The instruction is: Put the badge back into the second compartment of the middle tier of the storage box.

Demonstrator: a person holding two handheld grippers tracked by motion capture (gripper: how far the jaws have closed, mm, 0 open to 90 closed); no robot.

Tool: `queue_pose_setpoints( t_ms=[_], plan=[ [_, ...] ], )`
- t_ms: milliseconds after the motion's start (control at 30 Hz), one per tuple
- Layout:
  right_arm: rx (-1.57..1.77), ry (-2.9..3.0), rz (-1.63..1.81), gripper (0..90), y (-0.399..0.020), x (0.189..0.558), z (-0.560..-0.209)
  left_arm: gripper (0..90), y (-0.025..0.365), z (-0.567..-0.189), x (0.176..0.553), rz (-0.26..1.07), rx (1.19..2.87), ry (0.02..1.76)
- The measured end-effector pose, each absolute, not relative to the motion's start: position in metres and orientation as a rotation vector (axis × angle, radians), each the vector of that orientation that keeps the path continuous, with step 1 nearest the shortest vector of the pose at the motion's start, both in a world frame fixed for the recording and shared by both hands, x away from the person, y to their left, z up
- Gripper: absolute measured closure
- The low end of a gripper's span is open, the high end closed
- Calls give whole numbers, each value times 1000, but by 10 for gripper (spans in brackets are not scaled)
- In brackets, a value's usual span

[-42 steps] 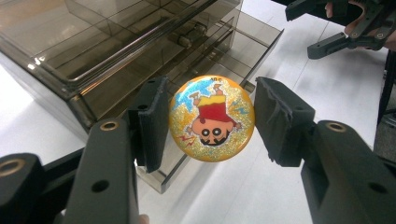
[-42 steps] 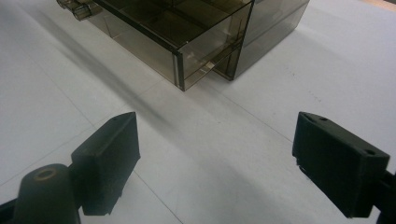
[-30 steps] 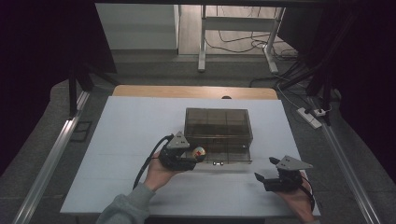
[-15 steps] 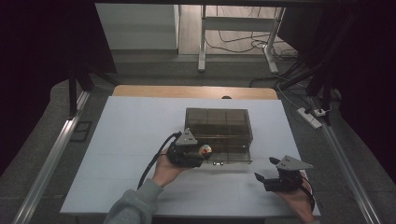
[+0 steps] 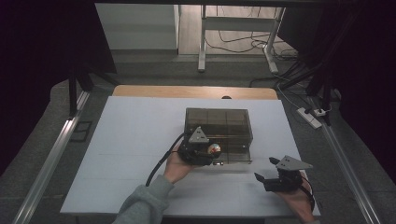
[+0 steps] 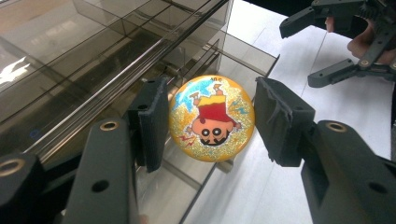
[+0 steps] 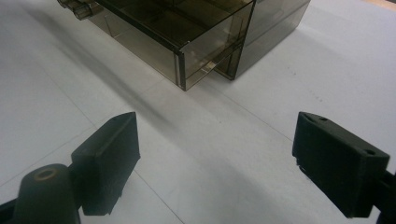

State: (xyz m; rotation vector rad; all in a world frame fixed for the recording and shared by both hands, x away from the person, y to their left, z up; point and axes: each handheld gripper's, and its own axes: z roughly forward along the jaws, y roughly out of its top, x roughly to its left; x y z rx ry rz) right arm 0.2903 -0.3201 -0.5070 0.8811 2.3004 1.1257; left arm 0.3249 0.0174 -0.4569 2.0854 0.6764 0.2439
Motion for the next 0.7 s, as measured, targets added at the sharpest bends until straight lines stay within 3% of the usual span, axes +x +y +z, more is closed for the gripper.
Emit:
queue_pose_setpoints(
  t_ms=[700],
  plan=[
    [883,2308,1124,144,-320,290,-508,453,-6,-472,330,314,2141,678]
  ],
)
